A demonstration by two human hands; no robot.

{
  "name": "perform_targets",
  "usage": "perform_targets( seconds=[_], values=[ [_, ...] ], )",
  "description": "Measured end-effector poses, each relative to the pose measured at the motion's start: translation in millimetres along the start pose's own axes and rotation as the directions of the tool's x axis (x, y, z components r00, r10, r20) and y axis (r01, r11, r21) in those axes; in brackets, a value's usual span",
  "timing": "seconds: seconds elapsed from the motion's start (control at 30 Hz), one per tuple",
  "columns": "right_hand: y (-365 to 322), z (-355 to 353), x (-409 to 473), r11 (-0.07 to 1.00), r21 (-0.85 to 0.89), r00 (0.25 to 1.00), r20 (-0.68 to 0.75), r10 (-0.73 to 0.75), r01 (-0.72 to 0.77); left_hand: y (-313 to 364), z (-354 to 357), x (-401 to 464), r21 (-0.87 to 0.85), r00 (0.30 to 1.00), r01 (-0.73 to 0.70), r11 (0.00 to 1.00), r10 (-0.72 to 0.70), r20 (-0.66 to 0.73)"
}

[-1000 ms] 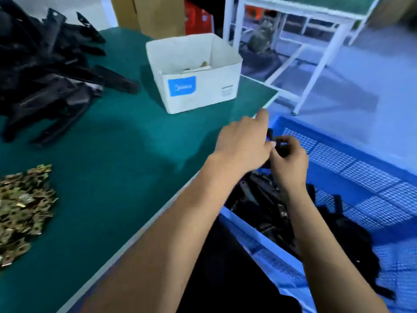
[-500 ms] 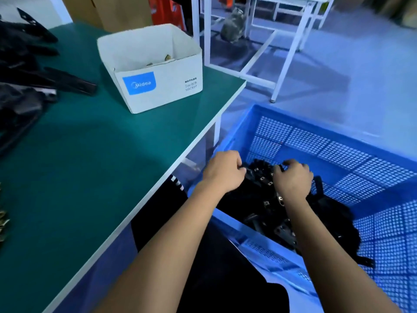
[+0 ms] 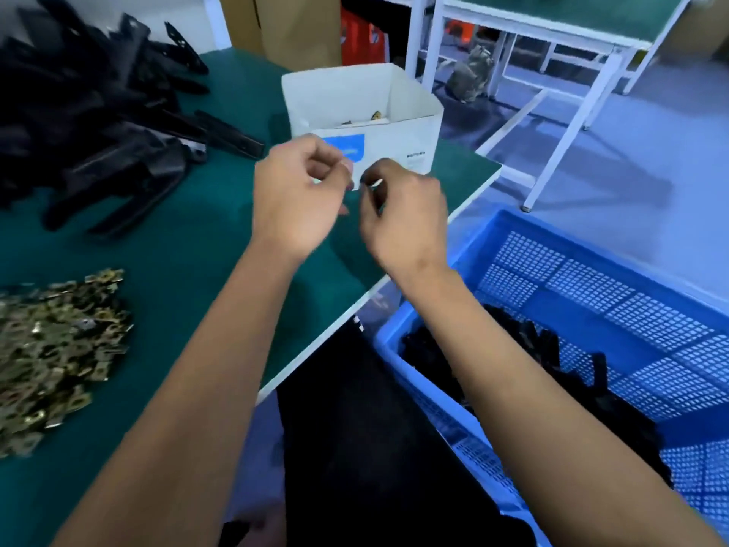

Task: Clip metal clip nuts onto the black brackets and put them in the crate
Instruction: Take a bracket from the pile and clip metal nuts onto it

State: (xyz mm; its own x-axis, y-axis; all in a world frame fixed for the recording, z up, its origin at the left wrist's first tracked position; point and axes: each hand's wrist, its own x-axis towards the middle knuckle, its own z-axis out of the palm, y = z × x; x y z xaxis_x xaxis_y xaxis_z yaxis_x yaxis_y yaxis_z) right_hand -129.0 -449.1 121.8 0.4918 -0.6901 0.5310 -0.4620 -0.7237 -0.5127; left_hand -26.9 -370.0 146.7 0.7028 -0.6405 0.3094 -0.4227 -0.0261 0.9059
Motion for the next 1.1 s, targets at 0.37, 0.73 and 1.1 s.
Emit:
perform_targets(
  seconds=[0.37, 0.73, 1.1],
  values=[
    [-169.5, 134.5, 0.7, 0.881, 0.089, 0.825, 0.317, -0.467, 0.465, -84.9, -204.2, -30.7, 0.346, 0.870, 0.229, 0.910, -0.032, -0.491],
    [-212.4, 203.5, -8.3, 0.860, 0.236, 0.772, 0.379, -0.510, 0.452, -125.4, -288.1, -56.1, 0.118, 0.791, 0.293, 0.949, -0.172, -0.587],
    [-205.0, 201.1, 3.1, 0.857, 0.135, 0.753, 0.424, -0.504, 0.497, -118.1, -276.4, -61.6, 0.419, 0.860, 0.298, 0.858, -0.050, -0.509]
  ],
)
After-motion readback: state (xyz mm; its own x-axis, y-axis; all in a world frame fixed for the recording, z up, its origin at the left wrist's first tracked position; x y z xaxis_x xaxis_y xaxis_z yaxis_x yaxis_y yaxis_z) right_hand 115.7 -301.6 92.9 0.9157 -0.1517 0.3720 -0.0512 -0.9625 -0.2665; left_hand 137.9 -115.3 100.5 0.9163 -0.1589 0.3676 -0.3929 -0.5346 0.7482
